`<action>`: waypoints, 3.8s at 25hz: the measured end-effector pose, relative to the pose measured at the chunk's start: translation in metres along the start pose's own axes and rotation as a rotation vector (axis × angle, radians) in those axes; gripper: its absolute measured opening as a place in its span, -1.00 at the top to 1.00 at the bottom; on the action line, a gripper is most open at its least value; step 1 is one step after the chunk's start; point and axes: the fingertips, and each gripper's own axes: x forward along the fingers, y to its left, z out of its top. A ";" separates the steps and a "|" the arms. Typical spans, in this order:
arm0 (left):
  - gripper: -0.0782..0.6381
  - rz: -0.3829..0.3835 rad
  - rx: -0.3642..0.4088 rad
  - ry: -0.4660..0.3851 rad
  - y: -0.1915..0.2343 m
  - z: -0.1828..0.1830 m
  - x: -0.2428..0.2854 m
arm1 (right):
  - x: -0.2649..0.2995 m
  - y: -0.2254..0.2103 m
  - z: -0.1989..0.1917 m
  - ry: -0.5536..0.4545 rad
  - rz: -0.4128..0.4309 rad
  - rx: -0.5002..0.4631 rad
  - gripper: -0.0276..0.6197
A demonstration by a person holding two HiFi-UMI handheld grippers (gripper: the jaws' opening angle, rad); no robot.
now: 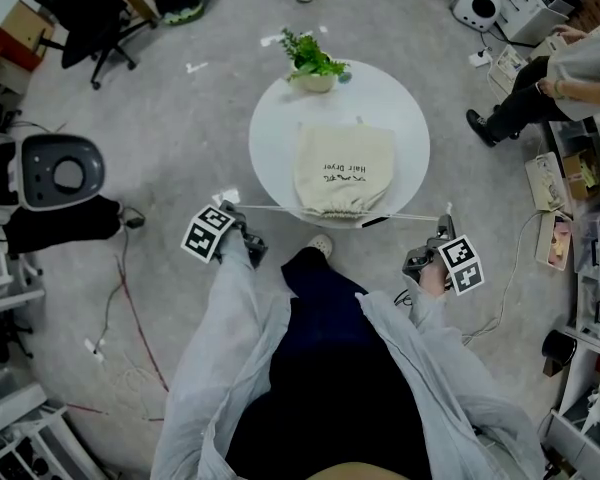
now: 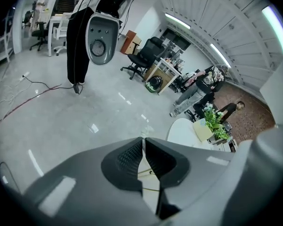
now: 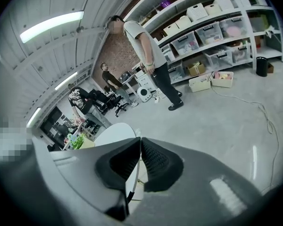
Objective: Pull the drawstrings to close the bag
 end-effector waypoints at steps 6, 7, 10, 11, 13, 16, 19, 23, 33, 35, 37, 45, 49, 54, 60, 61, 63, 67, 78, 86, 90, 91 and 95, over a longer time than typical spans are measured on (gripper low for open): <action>0.67 0.025 -0.012 0.002 0.011 0.005 0.001 | 0.001 -0.010 0.004 0.002 -0.024 0.015 0.87; 0.67 0.032 -0.011 0.003 0.013 0.005 0.001 | 0.000 -0.012 0.004 0.002 -0.030 0.014 0.87; 0.67 0.045 -0.022 0.011 0.017 0.003 0.001 | -0.003 -0.019 0.008 -0.006 -0.052 0.021 0.87; 0.67 0.048 -0.024 0.014 0.018 0.002 0.002 | -0.004 -0.021 0.009 -0.009 -0.058 0.019 0.87; 0.67 0.060 -0.035 0.017 0.022 0.001 0.004 | -0.004 -0.023 0.008 -0.005 -0.063 0.018 0.87; 0.67 0.079 -0.028 0.028 0.024 -0.006 0.008 | -0.002 -0.028 0.005 0.002 -0.077 0.007 0.87; 0.67 0.052 0.062 0.031 0.010 -0.008 0.009 | 0.000 -0.028 0.007 -0.002 -0.082 -0.080 0.87; 0.67 -0.039 0.161 0.029 -0.021 -0.001 0.011 | 0.004 -0.004 0.017 -0.006 0.000 -0.168 0.87; 0.67 -0.417 0.494 0.095 -0.164 -0.006 0.004 | 0.029 0.113 0.019 0.068 0.316 -0.362 0.86; 0.67 -0.463 0.532 0.131 -0.185 -0.019 0.006 | 0.035 0.138 0.009 0.117 0.385 -0.416 0.86; 0.67 -0.492 0.596 0.173 -0.202 -0.036 0.007 | 0.039 0.158 -0.004 0.166 0.439 -0.467 0.86; 0.66 -0.608 0.760 0.380 -0.238 -0.108 0.008 | 0.050 0.200 -0.080 0.395 0.511 -0.637 0.85; 0.33 -0.649 0.791 0.442 -0.245 -0.123 0.006 | 0.050 0.207 -0.101 0.460 0.519 -0.675 0.15; -0.17 -0.701 0.727 0.446 -0.252 -0.119 0.002 | 0.052 0.211 -0.086 0.423 0.543 -0.520 -0.18; -0.28 -0.713 0.687 0.411 -0.249 -0.105 -0.008 | 0.047 0.213 -0.075 0.400 0.552 -0.439 -0.23; -0.28 -0.719 0.674 0.403 -0.250 -0.102 -0.011 | 0.045 0.213 -0.074 0.398 0.561 -0.426 -0.23; -0.27 -0.731 0.641 0.388 -0.250 -0.095 -0.017 | 0.038 0.215 -0.071 0.390 0.585 -0.405 -0.23; -0.25 -0.765 0.598 0.358 -0.247 -0.086 -0.038 | 0.015 0.222 -0.067 0.375 0.651 -0.415 -0.21; -0.04 -0.920 0.686 0.256 -0.252 -0.087 -0.121 | -0.063 0.245 -0.045 0.283 0.827 -0.458 -0.05; 0.29 -0.939 0.838 0.069 -0.241 -0.087 -0.174 | -0.111 0.226 -0.030 0.094 0.840 -0.709 0.29; 0.63 -0.908 0.854 -0.013 -0.230 -0.087 -0.184 | -0.120 0.203 -0.032 0.068 0.765 -0.798 0.72; 0.74 -0.898 0.855 -0.027 -0.227 -0.087 -0.186 | -0.120 0.197 -0.034 0.077 0.747 -0.801 0.84; 0.74 -0.866 0.886 -0.036 -0.216 -0.097 -0.187 | -0.124 0.183 -0.042 0.116 0.739 -0.802 0.91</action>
